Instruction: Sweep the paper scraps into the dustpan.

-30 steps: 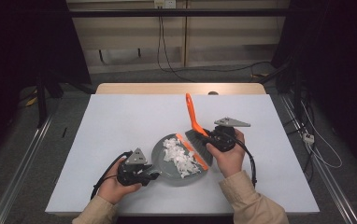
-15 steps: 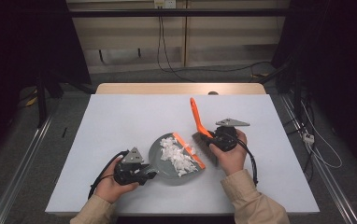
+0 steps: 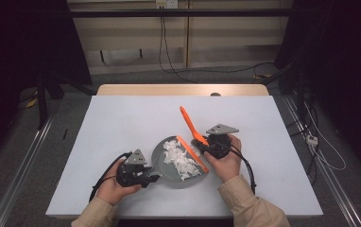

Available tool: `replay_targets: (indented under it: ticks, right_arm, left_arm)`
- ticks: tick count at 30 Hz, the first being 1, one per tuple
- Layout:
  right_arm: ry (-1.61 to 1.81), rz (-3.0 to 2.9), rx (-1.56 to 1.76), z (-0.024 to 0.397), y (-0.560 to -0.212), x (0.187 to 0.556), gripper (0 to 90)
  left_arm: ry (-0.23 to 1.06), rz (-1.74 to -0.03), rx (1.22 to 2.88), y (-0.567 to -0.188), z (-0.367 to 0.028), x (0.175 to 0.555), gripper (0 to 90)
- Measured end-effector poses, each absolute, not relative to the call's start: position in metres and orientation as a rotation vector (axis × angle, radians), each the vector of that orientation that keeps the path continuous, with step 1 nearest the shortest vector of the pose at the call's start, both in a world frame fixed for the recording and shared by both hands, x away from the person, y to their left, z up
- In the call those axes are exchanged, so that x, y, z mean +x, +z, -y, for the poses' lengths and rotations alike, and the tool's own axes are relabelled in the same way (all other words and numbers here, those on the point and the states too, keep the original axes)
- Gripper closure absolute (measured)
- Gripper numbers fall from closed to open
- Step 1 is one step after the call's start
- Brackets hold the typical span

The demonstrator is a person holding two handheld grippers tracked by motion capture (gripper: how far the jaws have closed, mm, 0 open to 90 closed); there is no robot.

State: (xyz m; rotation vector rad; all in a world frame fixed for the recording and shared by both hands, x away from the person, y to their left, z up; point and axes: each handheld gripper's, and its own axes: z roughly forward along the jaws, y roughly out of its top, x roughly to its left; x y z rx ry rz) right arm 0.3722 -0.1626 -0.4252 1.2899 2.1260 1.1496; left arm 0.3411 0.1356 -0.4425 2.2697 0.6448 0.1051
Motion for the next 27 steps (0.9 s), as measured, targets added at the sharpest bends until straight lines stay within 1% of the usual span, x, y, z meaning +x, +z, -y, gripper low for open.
replay_targets:
  ticks: [7, 13, 19, 22, 25, 27]
  right_arm:
    - [1.158, -2.140, 1.256, 0.146, -0.425, 0.368, 70.9]
    - [1.158, -2.111, 1.264, 0.144, -0.424, 0.370, 71.0]
    - [1.262, -2.142, 1.252, 0.136, -0.419, 0.368, 71.3]
    - [1.269, -2.171, 1.213, 0.126, -0.419, 0.366, 71.3]
    - [1.277, -2.149, 1.202, 0.128, -0.414, 0.366, 71.3]
    - [1.282, -2.122, 1.218, 0.135, -0.411, 0.366, 71.3]
  left_arm:
    - [0.100, -0.656, 2.271, -0.442, -0.133, 0.341, 62.7]
    - [0.110, -0.657, 2.279, -0.442, -0.132, 0.341, 62.8]
    - [0.101, -0.652, 2.264, -0.443, -0.130, 0.342, 62.8]
    - [0.128, -0.660, 2.271, -0.442, -0.127, 0.342, 62.8]
    - [0.113, -0.647, 2.263, -0.443, -0.128, 0.342, 62.8]
    - [0.125, -0.654, 2.265, -0.443, -0.128, 0.341, 62.8]
